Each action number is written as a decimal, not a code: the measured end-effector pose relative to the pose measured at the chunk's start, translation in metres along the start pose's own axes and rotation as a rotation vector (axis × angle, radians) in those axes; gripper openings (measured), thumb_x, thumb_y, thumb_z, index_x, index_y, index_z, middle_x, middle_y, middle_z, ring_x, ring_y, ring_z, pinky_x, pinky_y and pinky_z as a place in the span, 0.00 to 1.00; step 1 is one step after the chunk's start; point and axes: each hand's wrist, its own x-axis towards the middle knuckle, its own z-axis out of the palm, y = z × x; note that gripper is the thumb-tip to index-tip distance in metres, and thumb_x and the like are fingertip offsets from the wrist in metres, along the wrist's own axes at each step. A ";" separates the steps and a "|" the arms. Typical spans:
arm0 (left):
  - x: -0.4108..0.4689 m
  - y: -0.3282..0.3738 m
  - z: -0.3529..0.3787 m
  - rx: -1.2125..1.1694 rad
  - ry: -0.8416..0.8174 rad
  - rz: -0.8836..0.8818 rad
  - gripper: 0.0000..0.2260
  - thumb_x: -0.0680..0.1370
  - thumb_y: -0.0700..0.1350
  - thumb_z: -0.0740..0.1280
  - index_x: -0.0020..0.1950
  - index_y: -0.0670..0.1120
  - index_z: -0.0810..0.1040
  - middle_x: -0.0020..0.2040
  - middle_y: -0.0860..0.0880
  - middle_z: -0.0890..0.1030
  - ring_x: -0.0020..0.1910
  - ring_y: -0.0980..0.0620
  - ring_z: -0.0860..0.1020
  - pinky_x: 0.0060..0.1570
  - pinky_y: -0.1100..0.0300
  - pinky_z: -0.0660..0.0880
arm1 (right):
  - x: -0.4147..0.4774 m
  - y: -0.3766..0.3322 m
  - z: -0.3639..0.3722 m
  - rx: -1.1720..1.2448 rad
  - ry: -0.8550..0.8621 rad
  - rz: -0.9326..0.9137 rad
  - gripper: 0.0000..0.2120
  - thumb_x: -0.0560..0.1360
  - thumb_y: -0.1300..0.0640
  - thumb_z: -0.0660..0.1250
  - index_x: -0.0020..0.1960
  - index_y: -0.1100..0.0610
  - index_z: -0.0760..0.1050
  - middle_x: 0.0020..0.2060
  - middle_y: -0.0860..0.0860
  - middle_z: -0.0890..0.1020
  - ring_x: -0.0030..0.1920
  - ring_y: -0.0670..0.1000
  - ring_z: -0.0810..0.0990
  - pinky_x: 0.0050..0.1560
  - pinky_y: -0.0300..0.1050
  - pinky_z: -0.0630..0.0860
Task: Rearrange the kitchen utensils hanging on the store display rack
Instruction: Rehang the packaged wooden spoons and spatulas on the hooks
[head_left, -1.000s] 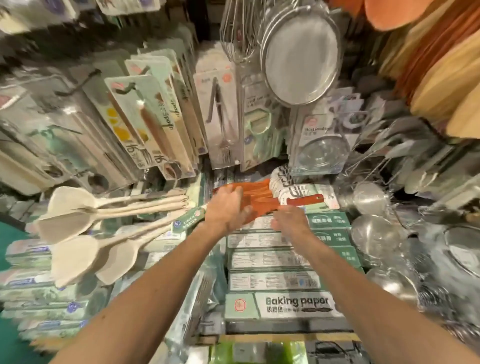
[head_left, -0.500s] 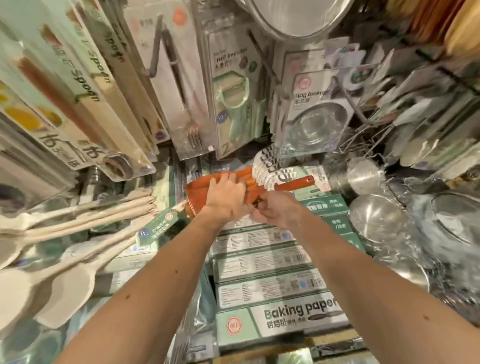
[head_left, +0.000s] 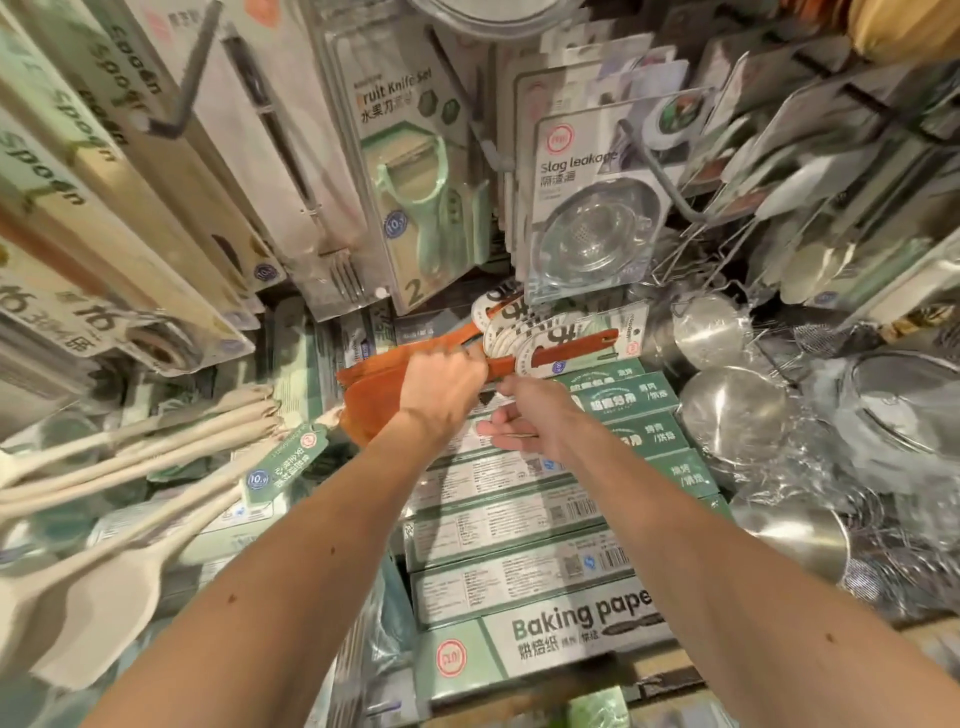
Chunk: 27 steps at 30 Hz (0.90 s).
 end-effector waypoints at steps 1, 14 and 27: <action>-0.001 0.000 -0.003 0.010 0.006 0.001 0.10 0.81 0.40 0.63 0.62 0.42 0.73 0.52 0.45 0.83 0.50 0.45 0.81 0.43 0.54 0.71 | -0.001 0.000 0.000 -0.006 0.002 -0.007 0.03 0.81 0.59 0.62 0.53 0.54 0.75 0.34 0.55 0.79 0.38 0.52 0.85 0.50 0.49 0.83; -0.041 -0.015 -0.069 -0.163 -0.103 0.043 0.11 0.79 0.53 0.66 0.55 0.47 0.75 0.54 0.46 0.81 0.55 0.43 0.80 0.44 0.55 0.67 | -0.048 0.018 -0.002 0.315 -0.181 -0.101 0.25 0.76 0.42 0.67 0.65 0.58 0.74 0.62 0.60 0.79 0.59 0.57 0.80 0.61 0.49 0.79; -0.189 -0.003 -0.099 -1.308 -0.554 0.013 0.08 0.71 0.41 0.74 0.46 0.37 0.83 0.38 0.43 0.83 0.36 0.53 0.79 0.41 0.53 0.76 | -0.167 0.077 -0.014 0.733 -0.307 0.060 0.25 0.75 0.46 0.69 0.63 0.63 0.77 0.51 0.59 0.81 0.52 0.56 0.78 0.57 0.50 0.72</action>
